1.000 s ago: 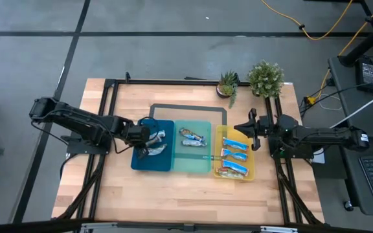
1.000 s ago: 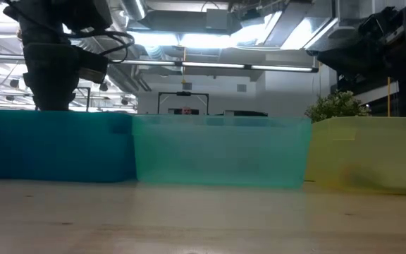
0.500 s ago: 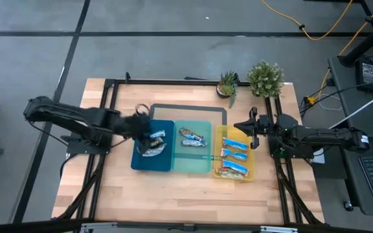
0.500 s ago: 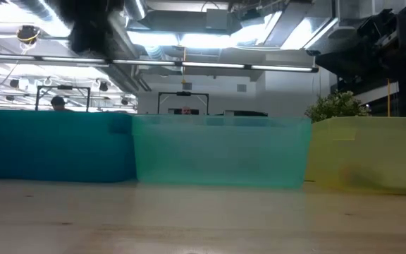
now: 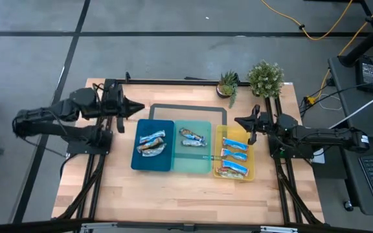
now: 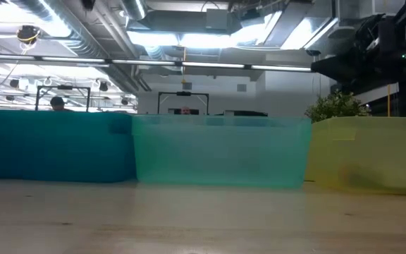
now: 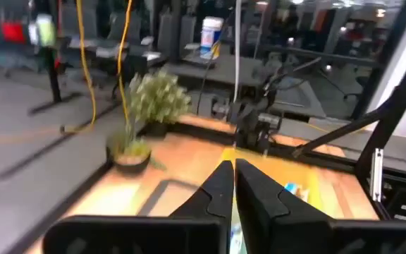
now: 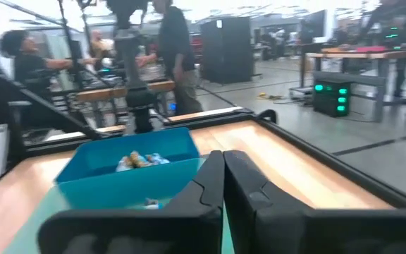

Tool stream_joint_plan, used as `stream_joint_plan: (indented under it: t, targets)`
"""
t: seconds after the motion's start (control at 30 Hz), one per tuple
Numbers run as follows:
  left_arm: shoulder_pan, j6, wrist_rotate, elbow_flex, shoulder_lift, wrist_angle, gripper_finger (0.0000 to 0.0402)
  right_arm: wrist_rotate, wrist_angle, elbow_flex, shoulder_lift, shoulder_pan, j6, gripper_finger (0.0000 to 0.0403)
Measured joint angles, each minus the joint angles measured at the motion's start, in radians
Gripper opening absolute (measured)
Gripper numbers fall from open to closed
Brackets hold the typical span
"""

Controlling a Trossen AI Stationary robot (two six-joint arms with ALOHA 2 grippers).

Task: Pick and place Granola Bars by type
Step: Return to Home Position

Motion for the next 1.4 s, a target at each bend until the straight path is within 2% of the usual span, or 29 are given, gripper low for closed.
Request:
stream_joint_plan:
  t: [0.13,0.2,0.33,0.47,0.57,0.67,0.83,0.97,1.1,1.17,1.27,1.4]
  targets:
    - [0.079,-0.103,0.052,-0.177,-0.131,0.018,0.0002,0.019,0.001,0.0,0.0,0.0,0.001,0.0007]
    - [0.083,-0.162,0.031,-0.295,-0.196,0.116,0.0002,0.006,0.001,0.0,0.0,0.0,0.001,0.0007]
    - [0.039,-0.26,0.005,-0.539,-0.3,0.401,0.0001,0.004,-0.003,0.0,0.0,0.0,0.001,0.0007]
    - [-0.039,-0.27,-0.113,-0.675,-0.366,0.495,0.0001,0.003,-0.006,0.0,0.0,0.0,0.001,0.0007]
    - [-0.081,-0.241,-0.128,-0.704,-0.416,0.47,0.0001,0.002,-0.008,0.0,0.0,0.0,0.001,0.0007]
    - [-0.094,-0.19,-0.074,-0.723,-0.48,0.406,0.0001,0.002,-0.024,0.0,0.0,0.0,0.001,0.0007]
    - [-0.072,-0.191,0.005,-0.778,-0.622,0.351,0.0001,0.002,-0.054,0.0,0.0,0.0,0.003,0.0007]
    - [-0.045,-0.162,0.146,-0.79,-0.618,0.384,0.0001,0.001,-0.077,0.0,0.0,0.0,0.005,0.0008]
    - [-0.017,-0.107,0.168,-0.823,-0.616,0.326,0.0001,0.007,-0.082,0.0,0.0,0.0,0.004,0.0008]
    - [-0.017,-0.049,0.169,-0.821,-0.574,0.342,0.0001,0.007,-0.086,0.0,0.0,0.0,0.003,0.0008]
    - [-0.016,0.01,0.107,-0.824,-0.547,0.321,0.0001,0.008,-0.092,0.0,0.0,0.0,0.001,0.0008]
    - [-0.012,0.189,0.103,-0.824,-0.476,0.318,0.0001,0.008,-0.11,0.0,0.0,0.0,0.001,0.001]
